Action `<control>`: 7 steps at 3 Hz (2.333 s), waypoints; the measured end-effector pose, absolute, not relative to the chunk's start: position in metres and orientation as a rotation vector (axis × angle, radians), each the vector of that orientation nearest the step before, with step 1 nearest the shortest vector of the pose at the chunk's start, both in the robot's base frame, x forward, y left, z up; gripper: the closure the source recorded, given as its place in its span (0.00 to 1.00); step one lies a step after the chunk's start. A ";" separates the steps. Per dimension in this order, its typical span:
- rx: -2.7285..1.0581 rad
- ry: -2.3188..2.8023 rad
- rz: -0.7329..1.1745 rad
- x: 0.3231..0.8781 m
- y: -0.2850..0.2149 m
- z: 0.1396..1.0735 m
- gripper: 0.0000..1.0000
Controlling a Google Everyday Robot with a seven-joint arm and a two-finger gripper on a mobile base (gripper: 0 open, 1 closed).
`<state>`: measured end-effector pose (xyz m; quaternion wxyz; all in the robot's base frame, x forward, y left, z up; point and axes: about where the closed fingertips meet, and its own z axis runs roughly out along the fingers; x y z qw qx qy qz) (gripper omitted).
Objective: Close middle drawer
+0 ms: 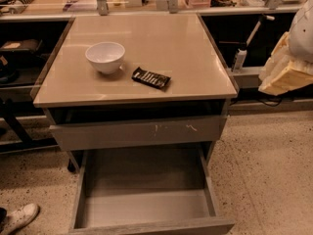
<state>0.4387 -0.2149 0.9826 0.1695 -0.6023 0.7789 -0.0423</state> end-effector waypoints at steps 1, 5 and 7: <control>-1.712 2.214 -0.120 0.439 -0.215 0.983 0.88; -1.698 2.341 -0.025 0.413 -0.223 0.917 1.00; -1.713 2.528 0.165 0.379 -0.243 0.814 1.00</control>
Offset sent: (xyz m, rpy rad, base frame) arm 0.0000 0.0000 0.0000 0.0000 -0.0001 0.0000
